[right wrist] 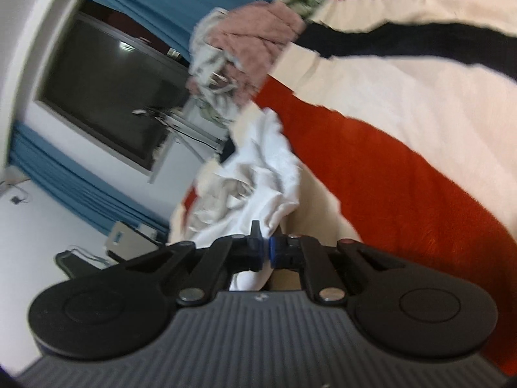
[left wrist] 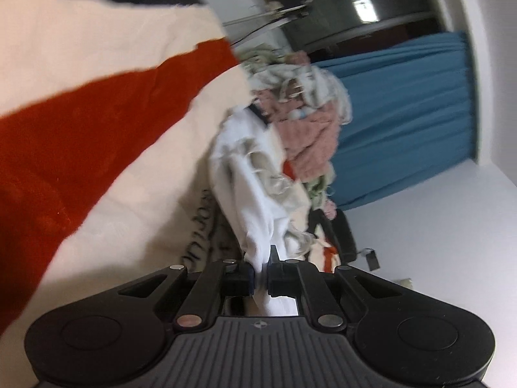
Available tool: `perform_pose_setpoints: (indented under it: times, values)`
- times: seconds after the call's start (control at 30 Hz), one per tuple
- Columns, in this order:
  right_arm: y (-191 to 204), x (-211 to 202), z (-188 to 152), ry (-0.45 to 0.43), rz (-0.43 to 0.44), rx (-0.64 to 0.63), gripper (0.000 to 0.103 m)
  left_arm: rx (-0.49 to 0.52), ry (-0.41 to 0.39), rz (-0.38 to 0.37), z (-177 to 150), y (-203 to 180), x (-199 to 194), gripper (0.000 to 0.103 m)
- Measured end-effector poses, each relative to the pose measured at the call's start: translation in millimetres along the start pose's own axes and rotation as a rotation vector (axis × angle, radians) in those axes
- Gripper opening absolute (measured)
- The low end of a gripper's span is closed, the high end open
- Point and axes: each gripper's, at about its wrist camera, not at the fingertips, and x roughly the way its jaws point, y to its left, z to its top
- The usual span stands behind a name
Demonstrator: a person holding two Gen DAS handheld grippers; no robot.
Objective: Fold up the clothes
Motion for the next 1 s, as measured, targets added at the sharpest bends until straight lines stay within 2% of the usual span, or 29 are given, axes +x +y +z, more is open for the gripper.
perform_pose_setpoints:
  times: [0.13, 0.3, 0.43, 0.53, 0.6, 0.7, 0.8, 0.9, 1.0]
  values:
    - [16, -45, -8, -0.049, 0.077, -0.032, 0.007, 0.06, -0.058, -0.047, -13, -26, -44, 0.007]
    - [25, -113, -31, -0.096, 0.13, -0.064, 0.007, 0.041, -0.088, -0.069, -46, -39, -106, 0.007]
    - [31, -152, -47, -0.125, 0.138, -0.113, 0.007, 0.032, -0.093, -0.059, -69, -42, -139, 0.007]
    - [36, -157, -46, -0.132, 0.124, -0.127, 0.007, 0.007, -0.087, -0.045, -74, -43, -149, 0.007]
    - [38, -148, -38, -0.138, 0.116, -0.104, 0.007, 0.003, -0.084, -0.043, -65, -49, -140, 0.007]
    - [44, -115, -17, -0.105, 0.082, -0.005, 0.007, -0.012, -0.074, -0.01, -43, -61, -109, 0.007]
    - [57, -69, 13, -0.086, 0.019, 0.045, 0.007, -0.021, -0.066, 0.046, -5, -78, -58, 0.007]
    - [71, -13, 44, -0.073, -0.048, 0.021, 0.007, -0.004, -0.047, 0.102, 34, -91, -1, 0.007]
    - [65, 37, 58, -0.052, -0.099, 0.023, 0.007, 0.024, -0.012, 0.151, 62, -87, 55, 0.007]
